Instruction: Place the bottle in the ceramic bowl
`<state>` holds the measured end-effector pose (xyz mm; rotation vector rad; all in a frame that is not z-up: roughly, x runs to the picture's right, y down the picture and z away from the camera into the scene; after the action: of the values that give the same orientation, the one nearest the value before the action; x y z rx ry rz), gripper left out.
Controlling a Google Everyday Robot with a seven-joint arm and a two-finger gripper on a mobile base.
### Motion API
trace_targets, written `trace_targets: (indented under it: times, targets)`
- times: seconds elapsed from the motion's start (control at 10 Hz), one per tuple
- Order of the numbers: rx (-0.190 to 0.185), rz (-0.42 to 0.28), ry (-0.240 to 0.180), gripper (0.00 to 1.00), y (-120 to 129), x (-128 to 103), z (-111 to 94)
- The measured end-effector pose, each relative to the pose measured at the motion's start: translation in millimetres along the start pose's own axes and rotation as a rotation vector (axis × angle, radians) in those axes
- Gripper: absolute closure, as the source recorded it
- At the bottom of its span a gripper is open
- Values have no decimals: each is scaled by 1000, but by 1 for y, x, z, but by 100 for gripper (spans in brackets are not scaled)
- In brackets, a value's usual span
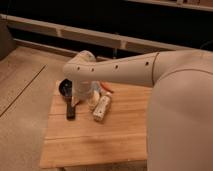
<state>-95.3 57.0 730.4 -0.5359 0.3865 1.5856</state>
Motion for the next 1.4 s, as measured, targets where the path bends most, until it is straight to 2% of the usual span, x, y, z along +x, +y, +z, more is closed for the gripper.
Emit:
trace_targets:
  times: [0.1, 0.2, 0.6, 0.7, 0.9, 1.1, 1.2, 1.4]
  targets:
    - [-22, 35, -30, 35, -9, -10, -3]
    - [-34, 66, -41, 35, -17, -14, -4]
    - [-36, 74, -34, 35, -18, -14, -2]
    - [-31, 81, -14, 35, -20, -9, 7]
    - [27, 94, 63, 35, -39, 8, 43]
    - [58, 105, 134, 35, -45, 19, 71]
    - [71, 109, 161, 35, -48, 21, 84]
    - [97, 117, 185, 35, -56, 13, 100]
